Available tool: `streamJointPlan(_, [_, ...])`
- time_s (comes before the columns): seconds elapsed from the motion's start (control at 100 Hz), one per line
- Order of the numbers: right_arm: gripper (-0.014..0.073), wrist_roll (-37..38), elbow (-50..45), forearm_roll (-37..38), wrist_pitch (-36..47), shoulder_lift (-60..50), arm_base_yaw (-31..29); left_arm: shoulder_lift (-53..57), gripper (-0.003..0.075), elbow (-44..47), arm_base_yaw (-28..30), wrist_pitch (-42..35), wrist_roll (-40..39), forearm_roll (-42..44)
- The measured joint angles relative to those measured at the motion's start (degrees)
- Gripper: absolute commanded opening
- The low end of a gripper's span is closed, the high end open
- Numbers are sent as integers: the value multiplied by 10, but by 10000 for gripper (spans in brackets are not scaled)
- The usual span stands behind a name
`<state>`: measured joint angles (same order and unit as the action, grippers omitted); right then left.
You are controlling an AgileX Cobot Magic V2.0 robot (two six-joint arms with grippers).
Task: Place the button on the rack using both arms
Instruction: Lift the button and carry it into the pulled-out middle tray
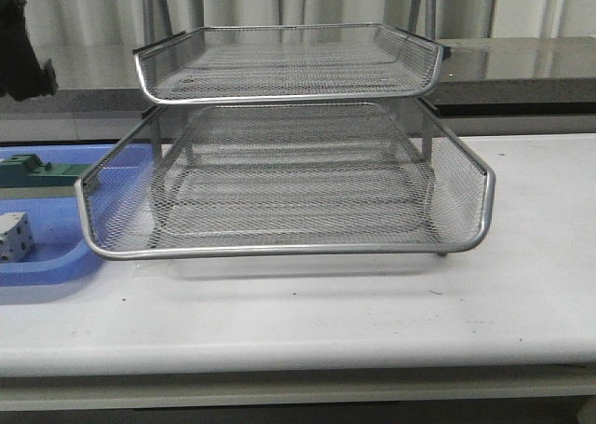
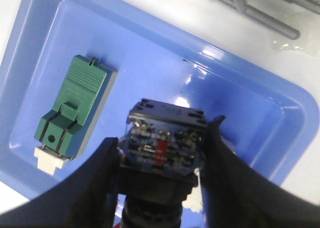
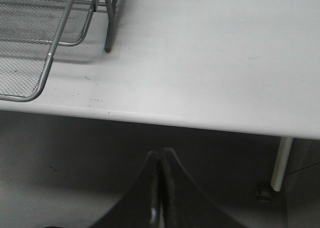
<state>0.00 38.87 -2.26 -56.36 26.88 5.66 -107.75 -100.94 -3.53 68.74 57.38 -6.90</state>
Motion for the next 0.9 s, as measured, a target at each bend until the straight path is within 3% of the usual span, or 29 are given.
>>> streamJointPlan(0.41, [-71,0,0,0,0,0,0,121,-20,0,-20,31,-64,-10])
streamJointPlan(0.9, [-71,0,0,0,0,0,0,161,-20,72,-238,32,-100,-17])
